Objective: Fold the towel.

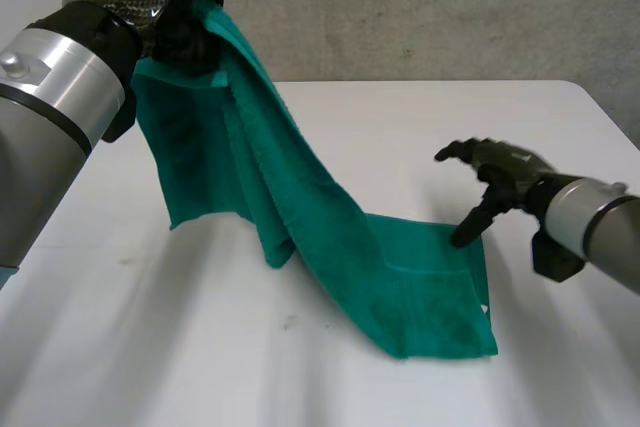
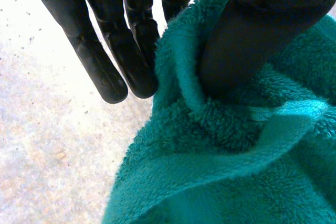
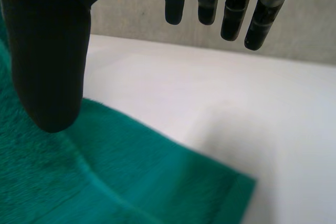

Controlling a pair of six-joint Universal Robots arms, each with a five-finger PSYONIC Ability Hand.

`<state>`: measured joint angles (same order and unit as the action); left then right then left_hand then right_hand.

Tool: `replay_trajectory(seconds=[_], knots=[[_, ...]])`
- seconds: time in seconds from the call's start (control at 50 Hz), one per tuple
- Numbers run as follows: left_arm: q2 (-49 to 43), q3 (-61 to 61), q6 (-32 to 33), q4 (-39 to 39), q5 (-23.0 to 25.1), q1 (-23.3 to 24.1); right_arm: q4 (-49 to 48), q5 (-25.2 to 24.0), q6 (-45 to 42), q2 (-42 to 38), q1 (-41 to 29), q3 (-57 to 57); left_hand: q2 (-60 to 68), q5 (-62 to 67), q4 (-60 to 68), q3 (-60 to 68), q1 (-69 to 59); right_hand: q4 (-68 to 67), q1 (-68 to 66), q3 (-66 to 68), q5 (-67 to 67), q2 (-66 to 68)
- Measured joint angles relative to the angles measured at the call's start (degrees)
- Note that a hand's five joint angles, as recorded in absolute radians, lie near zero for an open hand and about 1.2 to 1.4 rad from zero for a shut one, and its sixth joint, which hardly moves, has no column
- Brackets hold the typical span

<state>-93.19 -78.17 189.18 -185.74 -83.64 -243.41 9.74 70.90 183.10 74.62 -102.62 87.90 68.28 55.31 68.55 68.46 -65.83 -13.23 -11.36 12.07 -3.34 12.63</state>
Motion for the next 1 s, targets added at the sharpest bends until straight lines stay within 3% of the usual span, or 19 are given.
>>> replay_trajectory(seconds=[0.24, 0.36, 0.54, 0.58, 0.6, 0.62, 0.64, 0.66, 0.74, 0.76, 0.78, 0.82, 0.86, 0.94, 0.98, 1.0], knots=[[1.2, -1.0, -0.1, 1.0, -0.1, 0.2, 1.4, -6.0, -7.4, 4.3, 1.4, 4.7, 0.1, 0.0, 0.0, 0.0, 0.0, 0.0, 0.0, 0.0, 0.0, 0.0], [5.7, -1.2, -0.1, 1.1, -0.1, 0.7, 0.4, -11.4, -6.7, -2.1, -3.2, 3.5, 0.1, 0.0, 0.0, 0.0, 0.0, 0.0, 0.0, 0.0, 0.0, 0.0], [8.8, -1.3, -0.1, 1.1, 0.0, 0.7, -1.4, -12.5, -3.8, -10.8, -8.5, -1.3, 0.1, 0.0, 0.0, 0.0, 0.0, -1.7, -1.9, 2.3, -1.9, 2.4], [9.5, -1.4, -0.1, 1.1, 0.0, 0.6, -1.7, -12.4, -3.2, -11.8, -8.9, -2.0, 0.1, 0.0, 0.0, 0.0, 0.0, -8.5, -8.0, 9.6, -8.3, 9.7], [9.8, -1.6, -0.1, 1.1, 0.0, 0.5, -3.5, -11.5, 0.4, -15.6, -9.6, -5.6, 0.1, 0.0, 0.0, 0.0, 0.0, -8.5, -8.0, 9.6, -8.3, 9.7], [9.8, -1.7, -0.1, 1.1, -0.1, 0.4, -3.8, -11.1, 1.0, -16.0, -9.6, -6.0, 0.1, 0.0, 0.0, 0.0, 0.0, -33.9, -31.1, 35.1, -31.5, 36.1], [9.9, -1.9, -0.1, 1.1, -0.1, 0.3, -4.3, -10.4, 1.8, -16.4, -9.5, -6.6, 0.1, 0.0, 0.0, 0.0, 0.0, -47.1, -41.5, 48.1, -44.4, 49.0], [9.9, -2.1, -0.1, 1.1, -0.1, 0.2, -4.7, -9.4, 2.4, -16.5, -9.4, -7.1, 0.1, 0.0, 0.0, 0.0, 0.0, -51.1, -43.6, 51.9, -48.6, 52.2], [9.6, -3.6, -0.1, 1.0, -0.1, -0.7, -6.0, -3.6, 2.9, -15.7, -9.0, -8.5, 0.1, 0.0, 0.0, 0.0, 0.0, -54.7, -44.2, 55.1, -51.8, 54.7], [9.4, -5.0, -0.1, 0.9, -0.1, -1.9, -6.3, -0.3, 1.3, -14.2, -8.8, -8.7, 0.1, 0.0, 0.0, 0.0, 0.0, -54.7, -44.2, 55.1, -51.8, 54.7], [9.4, -5.0, -0.1, 0.9, -0.1, -1.9, -6.3, -0.3, 1.3, -14.2, -8.8, -8.7, 0.1, 0.0, 0.0, 0.0, 0.0, -54.7, -44.2, 55.1, -51.8, 54.7], [8.6, -7.8, 0.0, 0.8, 0.0, -4.3, -6.3, 3.7, -3.7, -11.1, -8.3, -8.3, 0.1, 0.0, 0.0, 0.0, 0.0, -54.7, -44.2, 55.1, -51.8, 54.7], [8.2, -8.8, 0.0, 0.8, 0.1, -5.1, -6.3, 4.7, -6.0, -10.0, -8.2, -8.0, 0.1, 0.0, 0.0, 0.0, 0.0, -54.7, -44.2, 55.1, -51.8, 54.7], [4.2, -13.7, 0.4, 0.6, 0.4, -8.1, -4.9, 7.0, -20.1, -5.7, -7.6, -5.7, 0.1, 0.0, 0.0, 0.0, 0.0, -54.8, -44.2, 55.1, -51.8, 54.7], [2.7, -14.8, 0.7, 0.6, 0.4, -8.6, -4.5, 7.1, -22.0, -5.3, -7.6, -5.4, 0.1, 0.0, 0.0, 0.0, 0.0, -54.8, -44.2, 55.1, -51.8, 54.7], [0.5, -15.8, 1.2, 0.6, 0.4, -9.1, -2.3, 7.3, -29.7, -4.2, -7.7, -4.4, 0.1, 0.0, 0.0, 0.0, 0.0, -54.8, -44.2, 55.1, -51.8, 54.7]])
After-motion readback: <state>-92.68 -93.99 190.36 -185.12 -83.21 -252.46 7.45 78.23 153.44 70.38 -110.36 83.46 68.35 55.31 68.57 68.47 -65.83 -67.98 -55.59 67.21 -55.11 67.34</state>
